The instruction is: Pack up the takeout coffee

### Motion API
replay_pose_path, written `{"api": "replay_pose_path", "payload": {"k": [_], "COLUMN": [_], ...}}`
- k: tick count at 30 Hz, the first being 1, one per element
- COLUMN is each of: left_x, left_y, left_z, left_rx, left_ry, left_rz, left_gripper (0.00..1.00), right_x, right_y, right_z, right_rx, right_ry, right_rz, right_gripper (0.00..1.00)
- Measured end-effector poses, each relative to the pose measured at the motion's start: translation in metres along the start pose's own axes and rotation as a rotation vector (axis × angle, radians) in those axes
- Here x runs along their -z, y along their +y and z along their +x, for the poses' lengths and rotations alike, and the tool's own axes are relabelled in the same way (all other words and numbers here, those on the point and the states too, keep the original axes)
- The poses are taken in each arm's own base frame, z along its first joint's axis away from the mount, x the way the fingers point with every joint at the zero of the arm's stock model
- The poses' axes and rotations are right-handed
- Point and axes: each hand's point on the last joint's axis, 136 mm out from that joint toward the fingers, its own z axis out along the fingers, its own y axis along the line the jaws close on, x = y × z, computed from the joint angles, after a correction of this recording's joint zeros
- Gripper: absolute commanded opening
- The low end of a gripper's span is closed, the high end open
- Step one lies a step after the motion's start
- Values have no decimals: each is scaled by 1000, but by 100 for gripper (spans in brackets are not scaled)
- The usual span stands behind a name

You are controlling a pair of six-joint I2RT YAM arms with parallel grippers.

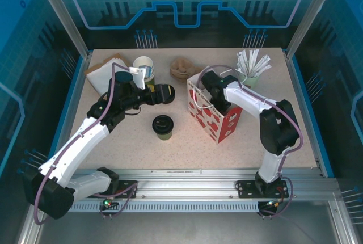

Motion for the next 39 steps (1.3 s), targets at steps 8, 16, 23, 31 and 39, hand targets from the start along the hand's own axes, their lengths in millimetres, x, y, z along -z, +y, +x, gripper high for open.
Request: {"api": "replay_pose_path", "payload": {"k": [8, 16, 23, 31, 39], "left_x": [0, 0, 2, 2, 2], "left_y": [0, 0, -1, 0, 0], "left_z": [0, 0, 0, 2, 1], "left_rx": [0, -1, -2, -1, -1], "left_ry": [0, 0, -4, -1, -3], "left_rz": [0, 0, 2, 0, 1], "left_gripper": [77, 76, 77, 77, 77], "right_x": [0, -13, -27, -28, -15], "right_y": [0, 0, 0, 0, -1], "right_z": [1, 8, 14, 12, 9], "right_rx": [-3, -3, -3, -3, 0], "right_ry": [6, 24, 44, 35, -2], "right_rz": [1, 4, 4, 4, 11], "right_gripper": [48, 48, 51, 60, 74]}}
